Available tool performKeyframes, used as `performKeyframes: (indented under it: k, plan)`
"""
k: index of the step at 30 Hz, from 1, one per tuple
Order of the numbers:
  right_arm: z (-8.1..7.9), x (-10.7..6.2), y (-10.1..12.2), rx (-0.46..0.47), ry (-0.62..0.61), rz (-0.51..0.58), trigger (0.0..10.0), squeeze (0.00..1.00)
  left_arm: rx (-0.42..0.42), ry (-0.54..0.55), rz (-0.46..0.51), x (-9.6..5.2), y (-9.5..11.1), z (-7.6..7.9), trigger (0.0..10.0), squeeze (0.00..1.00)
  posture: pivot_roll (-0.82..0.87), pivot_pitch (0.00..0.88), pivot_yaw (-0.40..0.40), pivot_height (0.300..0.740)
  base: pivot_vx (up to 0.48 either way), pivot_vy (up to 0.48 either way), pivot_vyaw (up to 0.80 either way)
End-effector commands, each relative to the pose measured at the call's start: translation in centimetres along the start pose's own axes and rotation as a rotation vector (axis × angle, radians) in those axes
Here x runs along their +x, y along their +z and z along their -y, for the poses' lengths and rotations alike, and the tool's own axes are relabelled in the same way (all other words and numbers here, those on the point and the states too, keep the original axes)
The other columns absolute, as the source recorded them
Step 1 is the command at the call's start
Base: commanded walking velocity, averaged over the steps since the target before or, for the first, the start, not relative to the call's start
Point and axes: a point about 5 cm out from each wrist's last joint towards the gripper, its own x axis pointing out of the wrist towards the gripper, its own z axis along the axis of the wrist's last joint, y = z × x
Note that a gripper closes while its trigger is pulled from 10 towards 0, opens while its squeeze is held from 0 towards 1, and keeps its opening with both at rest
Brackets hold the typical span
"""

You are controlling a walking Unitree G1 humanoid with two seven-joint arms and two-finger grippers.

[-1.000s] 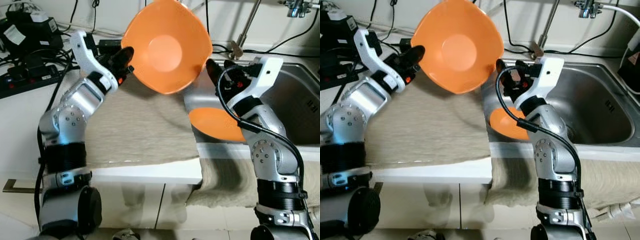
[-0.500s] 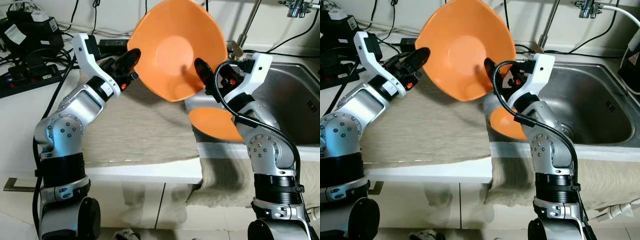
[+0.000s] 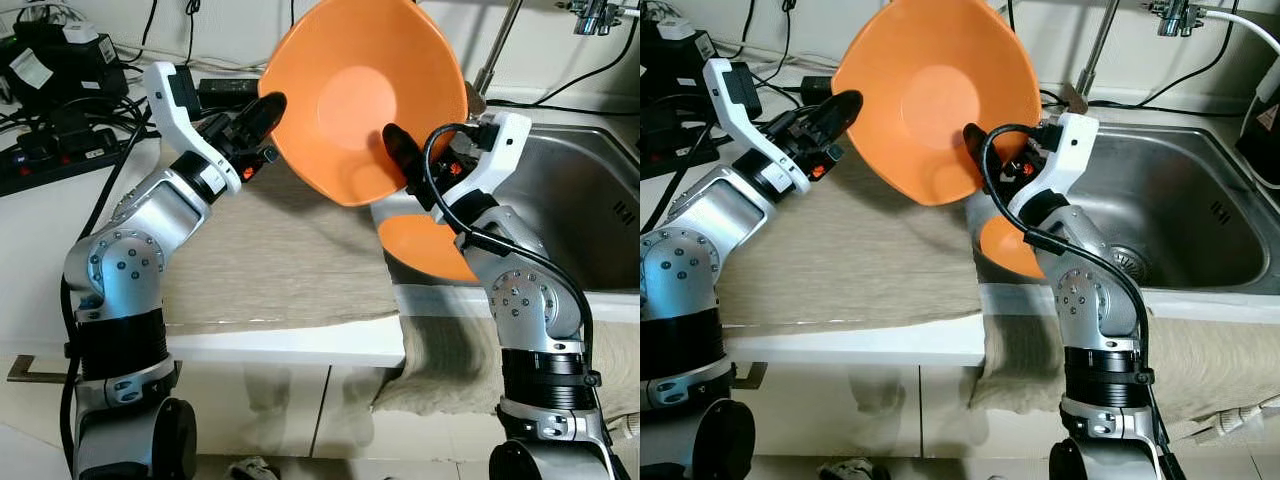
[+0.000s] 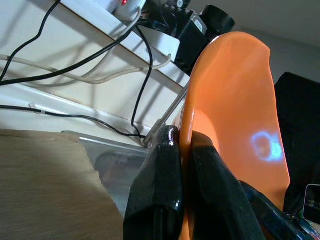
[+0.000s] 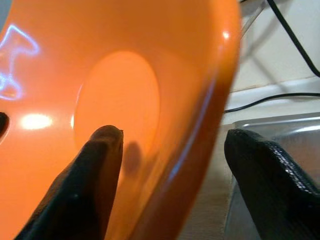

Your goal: Kitchen organization

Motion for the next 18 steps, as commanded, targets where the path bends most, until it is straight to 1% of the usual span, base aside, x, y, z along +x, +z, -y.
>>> performKeyframes:
  k: [1, 18]
  plan:
    - [0.16, -0.22, 0.15, 0.016, -0.007, 0.01, 0.0, 0.0, 0.027, -0.034, 0.029, 0.07, 0.63, 0.48, 0.0, 0.0, -0.05, 0.0, -0.027, 0.74, 0.0, 0.0, 0.0]
    - [0.1, -0.43, 0.19, 0.029, -0.009, 0.043, 0.0, 0.0, 0.042, -0.001, 0.035, 0.22, 0.59, 0.05, 0.0, 0.0, -0.06, 0.0, -0.02, 0.74, 0.0, 0.0, 0.0]
